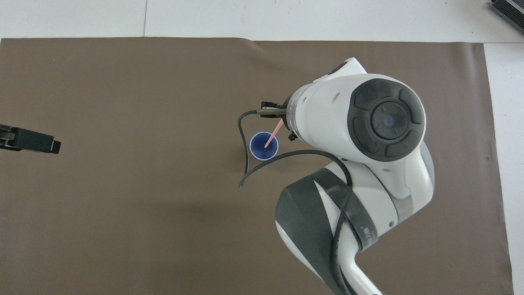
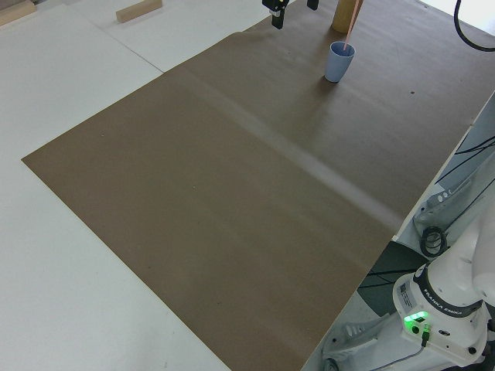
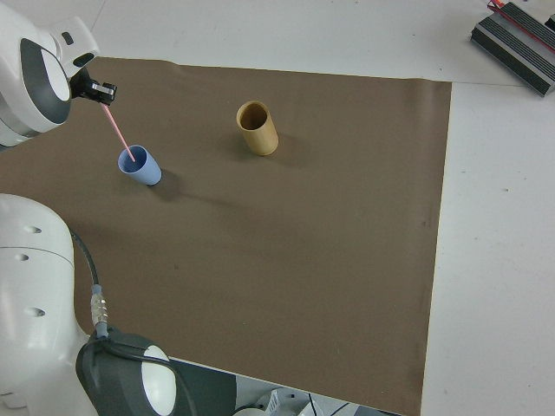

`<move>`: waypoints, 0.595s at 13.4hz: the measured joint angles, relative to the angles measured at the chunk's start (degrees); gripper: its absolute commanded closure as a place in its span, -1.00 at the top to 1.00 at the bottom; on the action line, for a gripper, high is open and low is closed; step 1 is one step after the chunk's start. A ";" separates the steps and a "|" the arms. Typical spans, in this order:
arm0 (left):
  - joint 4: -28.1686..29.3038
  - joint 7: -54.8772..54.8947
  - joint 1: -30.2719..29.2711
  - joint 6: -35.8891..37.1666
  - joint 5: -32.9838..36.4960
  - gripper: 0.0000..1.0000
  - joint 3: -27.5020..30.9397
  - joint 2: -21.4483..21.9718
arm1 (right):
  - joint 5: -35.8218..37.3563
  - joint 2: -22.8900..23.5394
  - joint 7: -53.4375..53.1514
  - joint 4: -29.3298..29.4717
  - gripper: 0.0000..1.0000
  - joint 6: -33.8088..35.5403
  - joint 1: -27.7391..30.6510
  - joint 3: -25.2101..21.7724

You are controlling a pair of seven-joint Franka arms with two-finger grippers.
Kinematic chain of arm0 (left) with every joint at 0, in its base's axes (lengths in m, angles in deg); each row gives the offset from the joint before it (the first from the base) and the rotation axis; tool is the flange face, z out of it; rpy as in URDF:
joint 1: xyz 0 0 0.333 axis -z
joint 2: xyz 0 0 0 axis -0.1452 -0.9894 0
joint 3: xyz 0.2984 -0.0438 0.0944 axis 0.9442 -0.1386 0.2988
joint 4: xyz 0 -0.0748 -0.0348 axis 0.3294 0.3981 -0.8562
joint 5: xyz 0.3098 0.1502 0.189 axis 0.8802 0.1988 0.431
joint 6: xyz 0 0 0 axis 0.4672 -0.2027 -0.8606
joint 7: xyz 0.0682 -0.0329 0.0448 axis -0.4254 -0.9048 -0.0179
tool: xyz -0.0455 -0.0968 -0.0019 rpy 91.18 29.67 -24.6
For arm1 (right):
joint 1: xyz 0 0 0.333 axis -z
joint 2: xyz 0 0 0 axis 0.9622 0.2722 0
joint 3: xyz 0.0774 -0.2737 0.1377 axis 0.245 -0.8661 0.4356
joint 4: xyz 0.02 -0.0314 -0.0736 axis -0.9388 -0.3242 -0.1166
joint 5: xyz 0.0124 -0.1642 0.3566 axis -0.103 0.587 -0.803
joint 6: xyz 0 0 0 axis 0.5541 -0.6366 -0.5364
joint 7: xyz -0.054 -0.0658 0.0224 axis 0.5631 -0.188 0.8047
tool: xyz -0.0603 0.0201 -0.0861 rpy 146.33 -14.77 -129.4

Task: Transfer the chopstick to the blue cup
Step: 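Carry the pink stick over the blue cup and lower it in, then open the right gripper to leave the stick in the blue cup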

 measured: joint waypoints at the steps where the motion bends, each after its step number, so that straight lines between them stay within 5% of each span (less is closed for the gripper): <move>1: 0.00 0.00 0.00 0.05 0.00 1.00 -0.05 0.03 | 1.00 0.03 0.78 -1.26 -1.00 -1.48 -0.33 0.01; 8: 0.01 0.00 0.00 2.58 1.15 1.00 -0.30 0.26 | 1.51 0.13 8.66 -4.02 -1.00 -3.05 -1.00 0.02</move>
